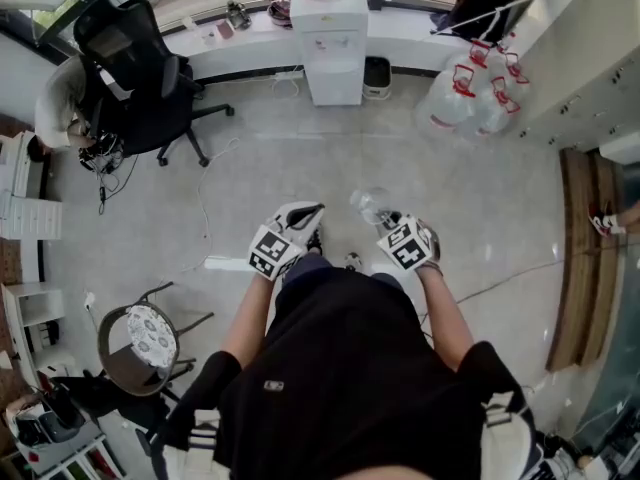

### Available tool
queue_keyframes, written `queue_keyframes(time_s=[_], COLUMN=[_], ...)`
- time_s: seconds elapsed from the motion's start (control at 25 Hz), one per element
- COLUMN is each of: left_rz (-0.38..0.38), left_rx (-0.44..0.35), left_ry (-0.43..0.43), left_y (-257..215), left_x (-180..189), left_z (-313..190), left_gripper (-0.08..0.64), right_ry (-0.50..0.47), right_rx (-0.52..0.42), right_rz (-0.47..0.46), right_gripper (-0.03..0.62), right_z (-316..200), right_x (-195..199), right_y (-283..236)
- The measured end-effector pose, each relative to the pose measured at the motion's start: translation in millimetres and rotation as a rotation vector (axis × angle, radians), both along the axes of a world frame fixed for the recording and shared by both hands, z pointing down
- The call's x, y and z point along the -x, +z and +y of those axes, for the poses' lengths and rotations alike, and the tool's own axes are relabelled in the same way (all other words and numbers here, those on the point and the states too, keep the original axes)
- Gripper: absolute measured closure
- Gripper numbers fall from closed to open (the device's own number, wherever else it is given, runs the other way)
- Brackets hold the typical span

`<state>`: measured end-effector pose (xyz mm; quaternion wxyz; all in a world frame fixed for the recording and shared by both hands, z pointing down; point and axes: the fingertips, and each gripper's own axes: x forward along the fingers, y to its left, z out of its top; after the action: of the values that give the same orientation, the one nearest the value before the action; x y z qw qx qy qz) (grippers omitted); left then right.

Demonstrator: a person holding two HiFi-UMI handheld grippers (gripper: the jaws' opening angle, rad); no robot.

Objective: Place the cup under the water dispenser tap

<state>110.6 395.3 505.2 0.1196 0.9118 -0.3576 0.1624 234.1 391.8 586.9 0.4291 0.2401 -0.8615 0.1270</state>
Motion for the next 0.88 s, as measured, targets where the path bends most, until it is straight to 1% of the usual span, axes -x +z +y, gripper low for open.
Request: queue_keyframes(time_s=[0.32,0.52,0.64,0.88], left_rz=[0.0,0.002,0.006,0.009], left_rx=[0.011,0.013,0.012,0.015], left_ry=[-0.014,-0.022,-0.024,-0.024], left_y=[5,6,5,3], left_x=[7,17,25,48], left_z=[-2,-11,-19,-39], left_gripper=[0.56,0.56,0.56,0.56], right_ry=[-0.009,-0.008,-0.008,-0.003], right_rx=[0.009,-0.013,-0.001,-0.005], right_rz=[0.025,0.025,0.029,0.032], right_gripper=[0.588,0.588,0.588,0.588], right_z=[-9,-25,-33,-57], right_x=[5,14,23,45], right_y=[6,1,0,-5])
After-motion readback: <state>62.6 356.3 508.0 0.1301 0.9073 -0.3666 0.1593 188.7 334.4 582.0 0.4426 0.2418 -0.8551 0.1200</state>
